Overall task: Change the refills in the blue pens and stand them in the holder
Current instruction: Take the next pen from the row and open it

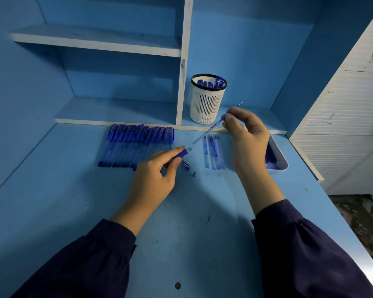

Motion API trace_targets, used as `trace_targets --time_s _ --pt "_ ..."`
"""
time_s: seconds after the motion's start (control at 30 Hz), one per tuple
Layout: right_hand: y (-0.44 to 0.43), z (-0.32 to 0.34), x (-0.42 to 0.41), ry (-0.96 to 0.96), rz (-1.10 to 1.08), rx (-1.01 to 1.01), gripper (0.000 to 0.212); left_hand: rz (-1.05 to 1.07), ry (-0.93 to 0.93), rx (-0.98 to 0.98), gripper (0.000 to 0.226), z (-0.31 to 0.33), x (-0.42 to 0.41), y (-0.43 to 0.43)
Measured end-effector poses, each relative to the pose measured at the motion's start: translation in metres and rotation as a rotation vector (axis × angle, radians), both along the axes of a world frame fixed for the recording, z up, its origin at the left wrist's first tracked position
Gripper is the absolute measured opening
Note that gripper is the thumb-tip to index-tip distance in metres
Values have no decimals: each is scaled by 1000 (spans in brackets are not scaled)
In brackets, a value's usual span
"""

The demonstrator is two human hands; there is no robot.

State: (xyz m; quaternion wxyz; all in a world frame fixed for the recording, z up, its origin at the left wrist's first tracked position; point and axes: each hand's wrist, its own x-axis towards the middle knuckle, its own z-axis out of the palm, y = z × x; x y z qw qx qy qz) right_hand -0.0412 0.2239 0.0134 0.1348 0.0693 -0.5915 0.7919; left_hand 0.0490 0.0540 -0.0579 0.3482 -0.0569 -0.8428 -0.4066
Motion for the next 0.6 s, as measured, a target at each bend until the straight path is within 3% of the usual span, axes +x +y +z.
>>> trace_targets --time_s 0.1,0.33,0.6 --pt "3 1 -24 -47 84 116 16 35 65 -41 26 1 -8 -4" --pt "-3 -13 -60 -166 266 744 22 72 144 -53 26 3 -32 -10" --pt "-16 -21 -72 -123 224 1086 16 27 138 -66 26 2 -54 -8"
